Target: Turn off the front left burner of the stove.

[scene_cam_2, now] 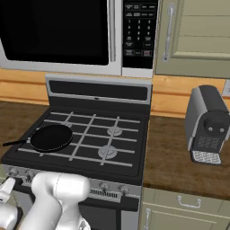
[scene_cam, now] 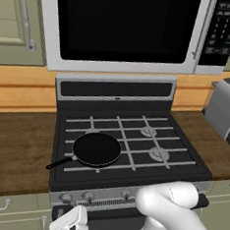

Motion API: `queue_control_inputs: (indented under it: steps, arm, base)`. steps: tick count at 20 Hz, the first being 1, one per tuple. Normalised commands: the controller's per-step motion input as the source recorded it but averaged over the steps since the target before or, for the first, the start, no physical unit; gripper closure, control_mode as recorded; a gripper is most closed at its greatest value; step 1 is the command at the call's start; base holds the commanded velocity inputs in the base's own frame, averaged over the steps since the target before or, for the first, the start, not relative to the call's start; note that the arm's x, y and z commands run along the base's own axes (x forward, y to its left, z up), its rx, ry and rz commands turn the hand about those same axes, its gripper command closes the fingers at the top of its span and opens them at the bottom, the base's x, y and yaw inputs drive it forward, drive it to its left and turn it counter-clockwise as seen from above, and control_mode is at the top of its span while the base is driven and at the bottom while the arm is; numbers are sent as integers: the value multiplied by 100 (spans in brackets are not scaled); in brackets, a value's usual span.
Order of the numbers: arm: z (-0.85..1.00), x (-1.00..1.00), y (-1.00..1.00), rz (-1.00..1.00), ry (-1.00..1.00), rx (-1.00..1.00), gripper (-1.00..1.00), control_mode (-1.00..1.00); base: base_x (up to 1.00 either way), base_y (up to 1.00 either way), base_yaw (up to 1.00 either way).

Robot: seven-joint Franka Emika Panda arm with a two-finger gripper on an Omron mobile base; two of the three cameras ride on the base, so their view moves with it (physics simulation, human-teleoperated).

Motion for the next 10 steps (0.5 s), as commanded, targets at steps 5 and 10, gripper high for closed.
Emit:
queue_control_inputs:
  steps: [5,10]
  arm:
    - [-14,41,33,2,2,-2,-100,-100]
    - [1,-3,2,0,-6,0,-100,-100]
  base:
    - [0,0,0]
    - [0,0,0]
